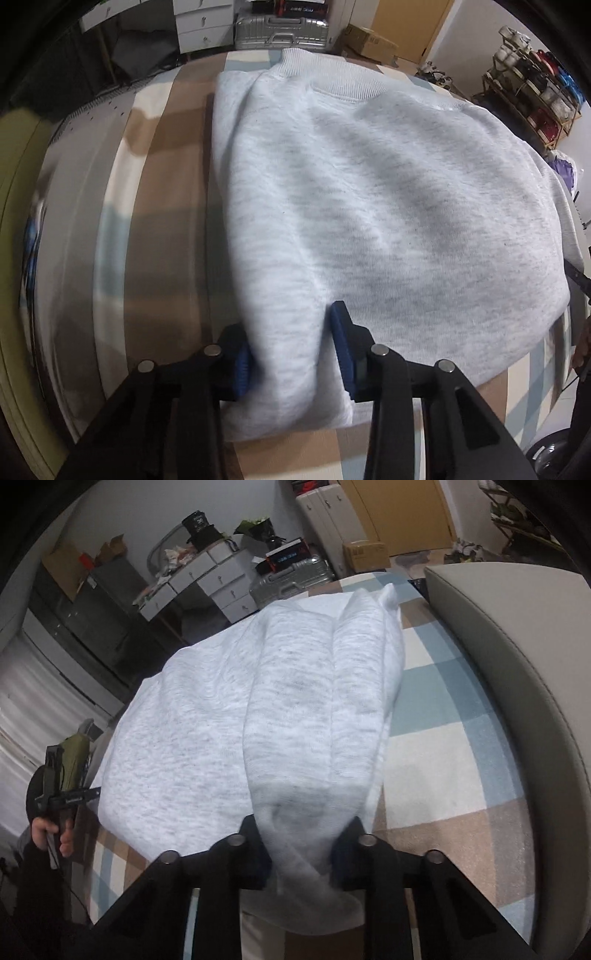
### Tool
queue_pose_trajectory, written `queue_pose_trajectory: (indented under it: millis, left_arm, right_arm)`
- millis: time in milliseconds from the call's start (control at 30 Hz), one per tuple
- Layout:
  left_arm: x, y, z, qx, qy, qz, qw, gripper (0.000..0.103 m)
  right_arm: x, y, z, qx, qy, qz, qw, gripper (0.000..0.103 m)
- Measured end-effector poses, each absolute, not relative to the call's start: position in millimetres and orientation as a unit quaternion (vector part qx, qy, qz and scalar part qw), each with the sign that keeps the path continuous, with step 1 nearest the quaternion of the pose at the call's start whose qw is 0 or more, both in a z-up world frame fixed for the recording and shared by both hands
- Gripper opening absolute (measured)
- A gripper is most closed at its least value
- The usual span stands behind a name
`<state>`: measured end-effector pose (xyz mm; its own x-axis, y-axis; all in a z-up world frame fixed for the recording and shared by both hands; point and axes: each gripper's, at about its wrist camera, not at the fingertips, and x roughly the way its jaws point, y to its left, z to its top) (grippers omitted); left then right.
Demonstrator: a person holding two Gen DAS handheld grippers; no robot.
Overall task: Fold large clothes
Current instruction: 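Release the hoodie and smooth it with both open grippers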
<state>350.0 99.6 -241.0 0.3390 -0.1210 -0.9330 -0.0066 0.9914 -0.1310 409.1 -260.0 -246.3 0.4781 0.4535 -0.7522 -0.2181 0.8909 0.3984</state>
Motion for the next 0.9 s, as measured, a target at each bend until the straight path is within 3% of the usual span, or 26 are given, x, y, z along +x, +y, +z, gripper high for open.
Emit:
queue_pose_trajectory:
  millis: [200,333,533,600,633,667,800,900]
  left_arm:
    - [291.7,80.9,-241.1,-0.022,0.583,-0.051,0.811,0.03]
    - [238.2,79.7,-241.3,-0.043,0.573,-0.067,0.815,0.03]
    - [187.9,77.6,-166.1,0.002,0.444,0.015,0.896,0.03]
    - [178.1,70.6,-141.4,-0.042,0.399,-0.043,0.915,0.042]
    - [181.0,60.4,-133.3,-0.075,0.381,-0.091,0.917,0.064]
    - [183.3,49.5,-132.3,-0.085,0.371,-0.115,0.917,0.073]
    - [230.8,-4.8,-178.1,-0.053,0.413,-0.156,0.896,0.073]
    - [264.5,-18.9,-233.6,-0.045,0.487,-0.143,0.86,0.073]
  right_arm:
    - [353.2,-270.7,-230.2,0.043,0.475,0.189,0.858,0.014]
    - [315.2,-300.9,-229.9,0.028,0.486,0.165,0.858,0.017]
    - [253.1,-290.4,-141.5,-0.026,0.355,0.152,0.922,0.022]
    - [243.2,-256.2,-116.2,-0.022,0.319,0.206,0.925,0.028]
    - [241.0,-236.2,-109.5,-0.019,0.309,0.232,0.922,0.033]
    - [241.3,-215.3,-107.7,-0.014,0.306,0.258,0.916,0.041]
    - [264.4,-131.7,-138.8,-0.028,0.337,0.326,0.883,0.039]
    - [304.9,-79.5,-201.0,-0.116,0.406,0.276,0.863,0.039]
